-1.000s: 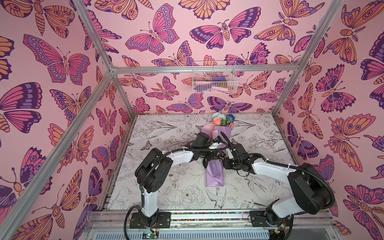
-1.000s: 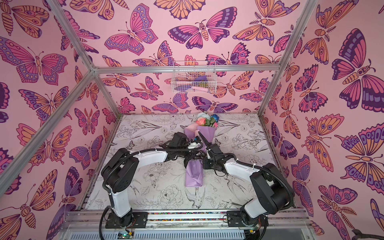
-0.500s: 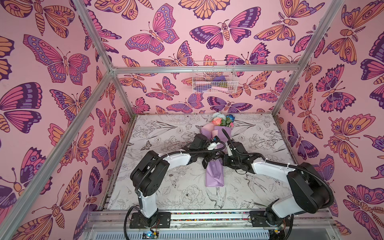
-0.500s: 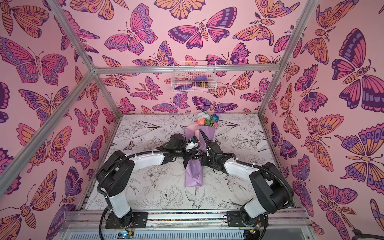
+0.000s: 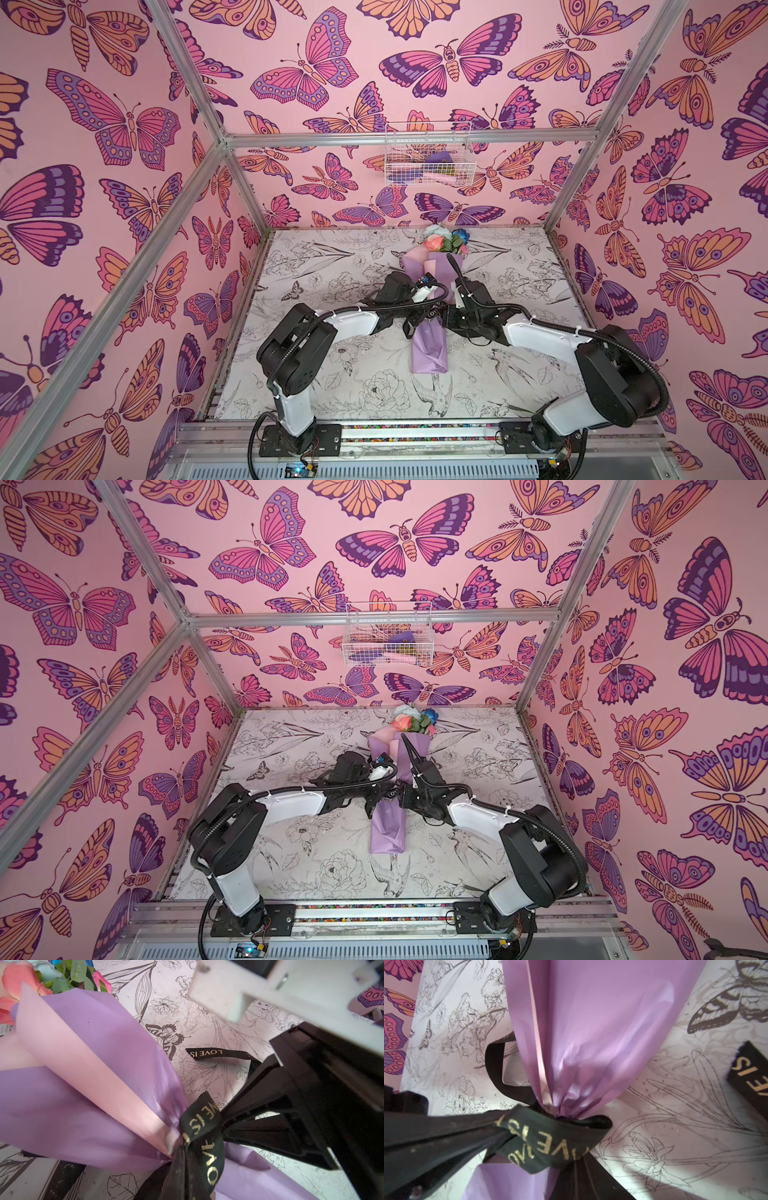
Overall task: Tie the bouquet of fake flowers
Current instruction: 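Pull the ribbon loop outward with the right gripper while the left gripper holds the knot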
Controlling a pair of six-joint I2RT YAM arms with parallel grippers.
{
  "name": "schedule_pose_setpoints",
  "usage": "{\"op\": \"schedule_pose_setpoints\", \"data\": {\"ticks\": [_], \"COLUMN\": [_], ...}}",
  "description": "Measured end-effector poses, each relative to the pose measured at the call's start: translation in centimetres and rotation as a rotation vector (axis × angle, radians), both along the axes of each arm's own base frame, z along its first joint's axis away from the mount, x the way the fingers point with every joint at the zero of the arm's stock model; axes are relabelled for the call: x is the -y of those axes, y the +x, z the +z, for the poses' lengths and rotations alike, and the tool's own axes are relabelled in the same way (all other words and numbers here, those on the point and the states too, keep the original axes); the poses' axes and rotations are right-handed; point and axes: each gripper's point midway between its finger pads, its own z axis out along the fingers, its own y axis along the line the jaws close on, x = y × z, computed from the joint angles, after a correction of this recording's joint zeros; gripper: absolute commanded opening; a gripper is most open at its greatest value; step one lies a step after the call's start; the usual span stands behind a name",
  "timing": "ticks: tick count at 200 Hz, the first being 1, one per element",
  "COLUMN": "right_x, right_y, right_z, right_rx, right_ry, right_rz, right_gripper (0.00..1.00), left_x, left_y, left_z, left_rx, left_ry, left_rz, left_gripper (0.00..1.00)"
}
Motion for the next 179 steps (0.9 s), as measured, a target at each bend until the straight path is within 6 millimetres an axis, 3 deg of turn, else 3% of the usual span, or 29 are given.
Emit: {"op": "schedule_pose_setpoints", "data": {"ticks": [57, 124, 179], "right_x": [-1.1, -1.7, -1.7], "right_y": [0.9, 2.0, 3.6], "right_z": [1.0, -0.8, 0.3], "right_rx": [-0.024, -0.082, -0.056], "right_ry": [0.074, 0.127, 0.211], "right_rz": [-0.045, -0.121, -0.188], "right_gripper": [0.00, 0.00, 0.00], "left_x": [0.1, 0.1, 0.3], "left_y": [0.2, 0.1, -0.4], "left_z": [1.1, 1.3, 1.3], "left_rx": [0.022, 0.024, 0.007], "left_ry": [-0.038, -0.049, -0.065], "left_rz": [0.014, 0.017, -0.006], "left_gripper": [0.00, 0.00, 0.00]}}
